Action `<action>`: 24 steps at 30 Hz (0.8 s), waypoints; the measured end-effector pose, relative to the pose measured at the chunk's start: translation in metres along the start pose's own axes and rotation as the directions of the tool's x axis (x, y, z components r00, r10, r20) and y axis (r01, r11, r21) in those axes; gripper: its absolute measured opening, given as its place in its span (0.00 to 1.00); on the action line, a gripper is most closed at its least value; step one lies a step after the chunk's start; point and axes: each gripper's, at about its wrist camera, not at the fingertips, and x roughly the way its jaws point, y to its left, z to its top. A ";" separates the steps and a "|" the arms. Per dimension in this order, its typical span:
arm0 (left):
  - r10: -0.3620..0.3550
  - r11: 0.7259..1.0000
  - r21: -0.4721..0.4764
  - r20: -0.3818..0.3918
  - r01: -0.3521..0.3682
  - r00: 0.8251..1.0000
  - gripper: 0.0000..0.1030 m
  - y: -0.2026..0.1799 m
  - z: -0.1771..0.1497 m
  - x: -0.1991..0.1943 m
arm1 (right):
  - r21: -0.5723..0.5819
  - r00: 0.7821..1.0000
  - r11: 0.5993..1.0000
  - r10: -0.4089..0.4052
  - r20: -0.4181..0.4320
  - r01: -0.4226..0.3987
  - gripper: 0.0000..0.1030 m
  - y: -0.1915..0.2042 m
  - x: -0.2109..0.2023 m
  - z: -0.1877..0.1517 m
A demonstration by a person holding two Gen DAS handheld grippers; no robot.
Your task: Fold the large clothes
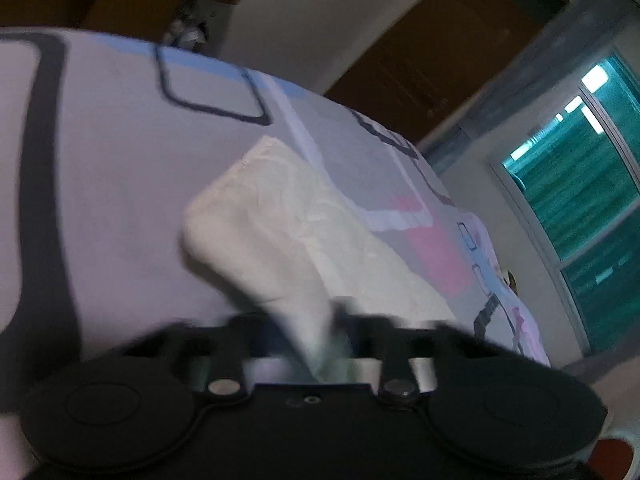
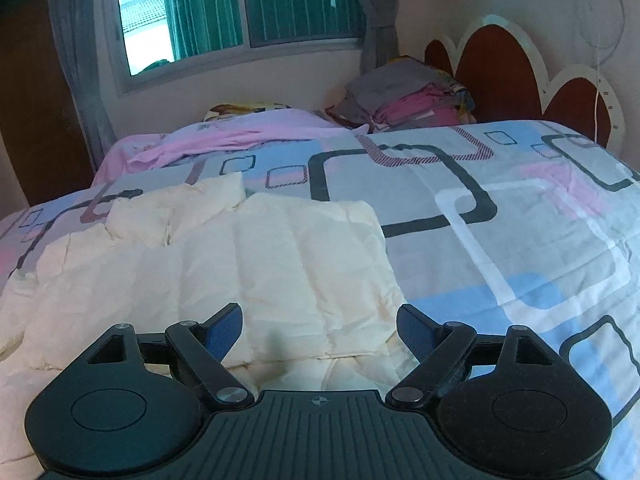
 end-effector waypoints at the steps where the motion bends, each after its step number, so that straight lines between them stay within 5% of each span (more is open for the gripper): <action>1: -0.027 0.999 0.017 0.012 0.027 1.000 0.06 -0.008 0.000 -0.002 | -0.005 1.000 1.000 0.002 0.004 -0.002 0.82 0.001 -0.001 0.001; 5: -0.131 0.972 0.198 0.025 0.123 0.991 0.06 -0.057 -0.009 -0.019 | -0.006 1.000 1.000 -0.005 0.010 0.005 0.74 0.004 -0.003 0.003; 8: -0.220 0.915 0.341 -0.023 0.214 0.975 0.06 -0.105 -0.038 -0.030 | 0.005 1.000 1.000 -0.004 0.011 0.004 0.74 0.003 -0.002 0.004; 14: -0.318 0.765 0.526 -0.195 0.372 0.928 0.06 -0.211 -0.117 -0.029 | 0.005 1.000 1.000 0.016 0.012 -0.016 0.74 -0.006 0.003 0.005; 20: -0.299 0.556 0.657 -0.413 0.509 0.860 0.06 -0.305 -0.226 -0.019 | 0.062 1.000 0.998 0.029 0.008 -0.030 0.74 -0.040 0.009 0.009; 24: -0.277 0.482 0.671 -0.493 0.563 0.825 0.06 -0.340 -0.289 -0.013 | 0.106 1.000 0.994 0.023 0.006 -0.023 0.74 -0.069 0.011 0.012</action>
